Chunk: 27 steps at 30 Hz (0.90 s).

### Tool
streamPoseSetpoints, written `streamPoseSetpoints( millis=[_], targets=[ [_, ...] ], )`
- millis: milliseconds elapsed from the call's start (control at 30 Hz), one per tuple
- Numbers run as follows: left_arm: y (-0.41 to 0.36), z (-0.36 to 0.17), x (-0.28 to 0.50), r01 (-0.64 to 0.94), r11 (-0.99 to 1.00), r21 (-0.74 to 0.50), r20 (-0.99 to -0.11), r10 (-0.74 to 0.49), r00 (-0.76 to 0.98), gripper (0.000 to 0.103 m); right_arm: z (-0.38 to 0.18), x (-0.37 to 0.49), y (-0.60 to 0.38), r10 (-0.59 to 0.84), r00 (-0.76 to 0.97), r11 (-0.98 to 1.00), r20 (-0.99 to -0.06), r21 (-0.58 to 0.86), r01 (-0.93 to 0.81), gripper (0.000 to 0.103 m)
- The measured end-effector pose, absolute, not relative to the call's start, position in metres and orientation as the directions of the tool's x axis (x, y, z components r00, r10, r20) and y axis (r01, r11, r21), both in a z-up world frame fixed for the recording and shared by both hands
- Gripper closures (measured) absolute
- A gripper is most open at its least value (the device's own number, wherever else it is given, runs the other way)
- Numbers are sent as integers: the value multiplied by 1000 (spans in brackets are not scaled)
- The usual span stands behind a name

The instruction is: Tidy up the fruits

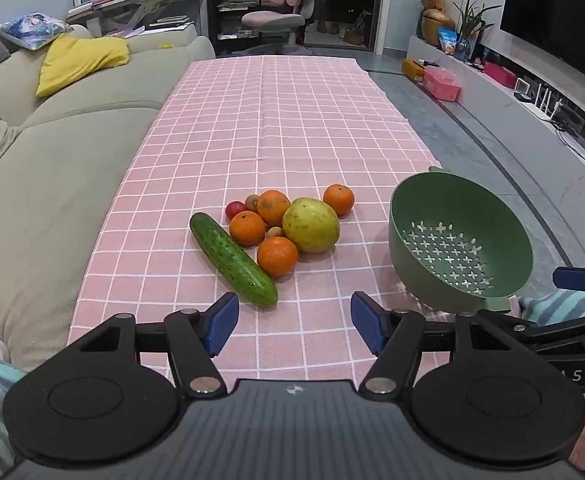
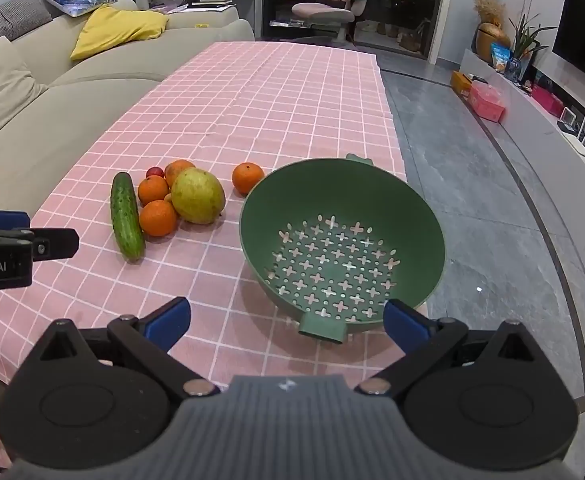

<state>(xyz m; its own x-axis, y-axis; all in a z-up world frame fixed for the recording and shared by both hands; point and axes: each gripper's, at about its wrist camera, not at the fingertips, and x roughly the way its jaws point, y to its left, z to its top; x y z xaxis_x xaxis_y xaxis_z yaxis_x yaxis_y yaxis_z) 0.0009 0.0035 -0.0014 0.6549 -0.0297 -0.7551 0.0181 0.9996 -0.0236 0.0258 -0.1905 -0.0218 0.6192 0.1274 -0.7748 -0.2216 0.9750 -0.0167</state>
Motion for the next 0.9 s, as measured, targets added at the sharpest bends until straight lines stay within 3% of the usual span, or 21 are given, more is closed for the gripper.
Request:
streamPoseSetpoints(
  millis=[900],
  targets=[
    [0,-4,0,22,1000,-20,-755,-30,655,27,-22,27,-190,114,614,978,-781,-19,-206,4]
  ],
)
